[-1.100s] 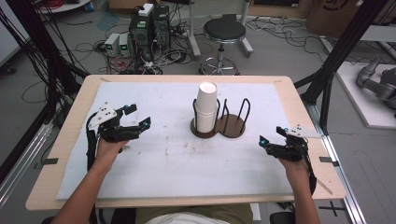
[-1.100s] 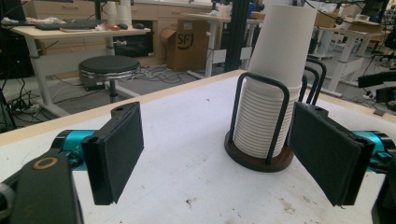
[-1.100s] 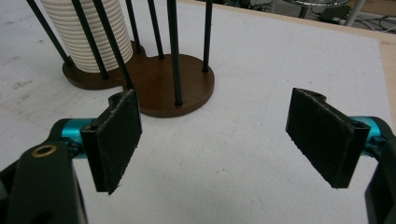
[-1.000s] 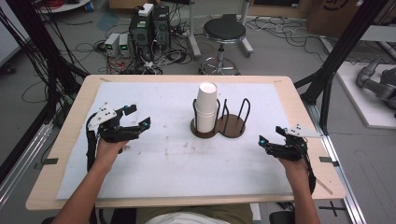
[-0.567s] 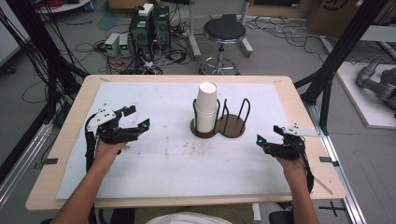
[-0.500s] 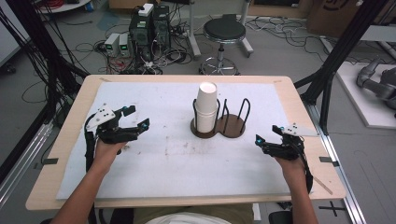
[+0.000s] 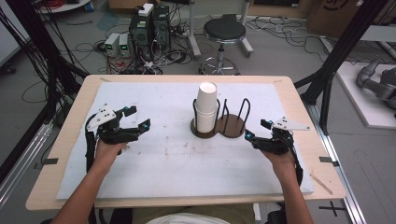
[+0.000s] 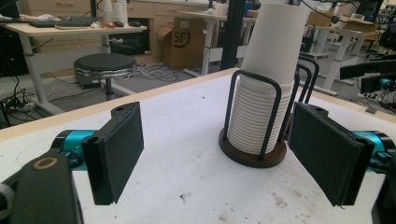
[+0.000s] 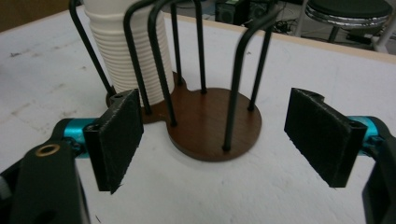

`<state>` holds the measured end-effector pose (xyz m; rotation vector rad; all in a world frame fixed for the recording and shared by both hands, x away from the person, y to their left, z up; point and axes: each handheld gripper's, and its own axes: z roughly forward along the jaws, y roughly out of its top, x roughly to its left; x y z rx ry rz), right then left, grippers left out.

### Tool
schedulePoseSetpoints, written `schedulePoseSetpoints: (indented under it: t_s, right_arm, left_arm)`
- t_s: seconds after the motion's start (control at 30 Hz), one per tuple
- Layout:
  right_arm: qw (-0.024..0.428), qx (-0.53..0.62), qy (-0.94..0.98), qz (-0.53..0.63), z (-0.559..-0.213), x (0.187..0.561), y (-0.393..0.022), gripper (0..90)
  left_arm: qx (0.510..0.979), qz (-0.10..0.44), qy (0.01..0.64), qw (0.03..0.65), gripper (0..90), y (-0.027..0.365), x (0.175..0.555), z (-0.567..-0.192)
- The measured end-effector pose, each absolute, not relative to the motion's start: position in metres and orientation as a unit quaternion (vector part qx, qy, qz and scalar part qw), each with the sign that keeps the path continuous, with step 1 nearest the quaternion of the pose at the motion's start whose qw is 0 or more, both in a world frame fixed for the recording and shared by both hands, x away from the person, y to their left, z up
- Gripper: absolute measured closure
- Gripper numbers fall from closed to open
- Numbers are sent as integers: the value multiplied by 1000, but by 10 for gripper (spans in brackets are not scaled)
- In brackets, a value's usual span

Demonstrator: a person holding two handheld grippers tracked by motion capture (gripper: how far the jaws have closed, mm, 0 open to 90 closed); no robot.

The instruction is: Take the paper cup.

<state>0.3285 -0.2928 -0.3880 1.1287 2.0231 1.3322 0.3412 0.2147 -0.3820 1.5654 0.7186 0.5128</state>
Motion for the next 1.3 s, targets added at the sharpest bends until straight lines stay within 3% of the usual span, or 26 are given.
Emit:
schedulePoseSetpoints:
  t_s: [0.27,0.5,0.57,0.83,1.07,1.2,1.3]
  right_arm:
    - [211,365,734,532,-373,332,-267,360]
    - [200,350,746,531,-364,340,-248,529]
    - [202,345,753,522,-360,344,-235,621]
    - [200,338,761,516,-362,349,-211,759]
    - [206,338,772,498,-368,356,-199,792]
    - [203,341,774,494,-372,361,-193,886]
    - [201,346,777,485,-376,364,-186,900]
  left_arm:
    - [685,221,311,621,183,214,342,-383]
    - [681,218,316,624,183,215,344,-384]
    - [681,217,316,624,183,215,345,-385]
    - [682,215,317,623,183,215,345,-385]
    - [684,215,316,621,183,214,345,-385]
    - [685,214,316,620,183,213,345,-385]
    - [688,214,313,619,183,212,345,-386]
